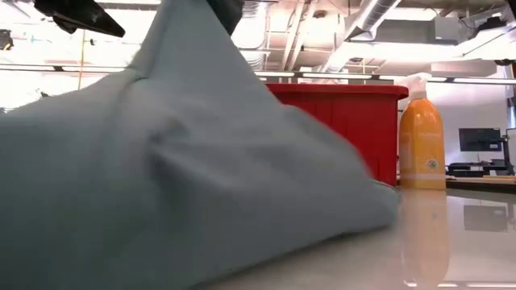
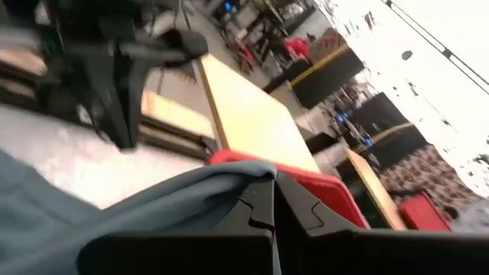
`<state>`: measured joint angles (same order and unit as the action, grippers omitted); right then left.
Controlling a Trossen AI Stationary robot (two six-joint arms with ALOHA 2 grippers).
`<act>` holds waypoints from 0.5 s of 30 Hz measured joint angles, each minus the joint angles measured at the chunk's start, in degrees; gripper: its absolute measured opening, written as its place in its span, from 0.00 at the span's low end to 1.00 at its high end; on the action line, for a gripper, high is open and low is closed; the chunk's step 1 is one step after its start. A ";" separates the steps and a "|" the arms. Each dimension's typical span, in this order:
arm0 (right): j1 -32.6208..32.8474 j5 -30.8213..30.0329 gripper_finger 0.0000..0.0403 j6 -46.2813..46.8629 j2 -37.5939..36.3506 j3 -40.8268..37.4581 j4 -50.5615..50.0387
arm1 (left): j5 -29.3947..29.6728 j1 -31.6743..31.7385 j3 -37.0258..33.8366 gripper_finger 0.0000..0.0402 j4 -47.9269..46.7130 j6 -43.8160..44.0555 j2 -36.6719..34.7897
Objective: Fold Laundry from Bin
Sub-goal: Fold the light blue pants
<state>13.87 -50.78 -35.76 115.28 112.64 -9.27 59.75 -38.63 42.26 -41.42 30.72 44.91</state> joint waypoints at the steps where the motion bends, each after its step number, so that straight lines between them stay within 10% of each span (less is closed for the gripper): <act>1: -0.04 0.91 0.04 0.03 0.02 0.39 -0.16 | 0.07 0.00 0.00 0.00 0.02 0.02 0.00; 15: -2.01 23.63 0.14 7.50 9.57 0.33 4.97 | 1.11 0.02 0.04 0.00 -1.97 1.52 -0.73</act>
<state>11.86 -27.16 -28.26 124.85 112.98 -4.30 60.86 -38.61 42.30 -43.39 32.24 44.17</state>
